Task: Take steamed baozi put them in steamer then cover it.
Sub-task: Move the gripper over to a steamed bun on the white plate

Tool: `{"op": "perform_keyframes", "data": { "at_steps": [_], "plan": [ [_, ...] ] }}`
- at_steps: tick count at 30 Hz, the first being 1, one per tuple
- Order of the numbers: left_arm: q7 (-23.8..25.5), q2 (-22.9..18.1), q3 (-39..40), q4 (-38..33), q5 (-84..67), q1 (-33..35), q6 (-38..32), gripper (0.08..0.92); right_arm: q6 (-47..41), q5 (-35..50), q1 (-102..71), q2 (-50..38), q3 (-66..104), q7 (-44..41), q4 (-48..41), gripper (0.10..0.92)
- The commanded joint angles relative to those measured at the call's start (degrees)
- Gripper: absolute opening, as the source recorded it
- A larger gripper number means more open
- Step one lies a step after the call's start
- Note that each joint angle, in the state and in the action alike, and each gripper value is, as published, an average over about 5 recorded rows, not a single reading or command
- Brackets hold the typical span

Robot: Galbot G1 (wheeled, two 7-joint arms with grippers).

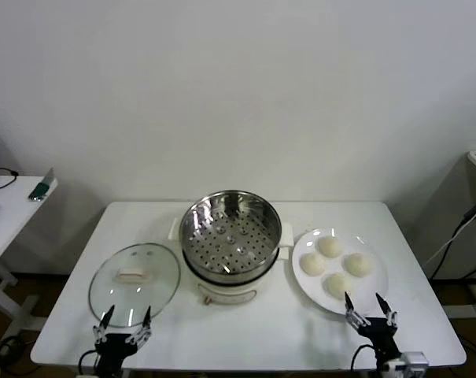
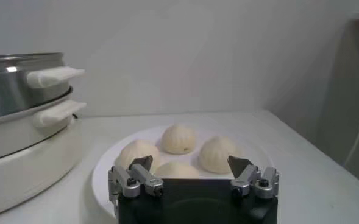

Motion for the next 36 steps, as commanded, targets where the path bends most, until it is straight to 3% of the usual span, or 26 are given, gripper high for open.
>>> {"op": "perform_keyframes", "data": {
  "at_steps": [1, 9, 17, 22, 26, 36],
  "plan": [
    [-0.25, 0.16, 0.31, 0.18, 0.07, -0.01, -0.44, 0.823, -16.26, -2.67, 15.36, -10.48, -0.47, -1.23, 0.13, 0.823],
    [-0.74, 0.37, 0.51, 0.51, -0.02, -0.31, -1.01, 0.823, -20.36, -10.78, 36.34, -29.49, -15.32, -18.30, -10.55, 0.823],
    [-0.70, 0.44, 0.74, 0.68, 0.06, -0.74, -1.02, 0.823, -8.14, -23.65, 72.02, -43.35, -55.80, -46.40, -25.83, 0.823],
    [-0.70, 0.30, 0.81, 0.80, 0.22, -0.69, -1.15, 0.823, 1.94, -26.36, 100.20, -41.27, -86.43, -61.14, -35.96, 0.823],
    [-0.70, 0.20, 1.00, 0.96, 0.33, -0.55, -1.35, 0.823, 4.47, -22.86, 113.39, -36.73, -101.09, -67.88, -41.34, 0.823],
    [-0.60, -0.01, 1.44, 1.38, 0.50, -0.98, -1.44, 0.823, -1.82, -13.91, 112.48, -23.48, -106.55, -66.93, -50.96, 0.823]
  ]
}}
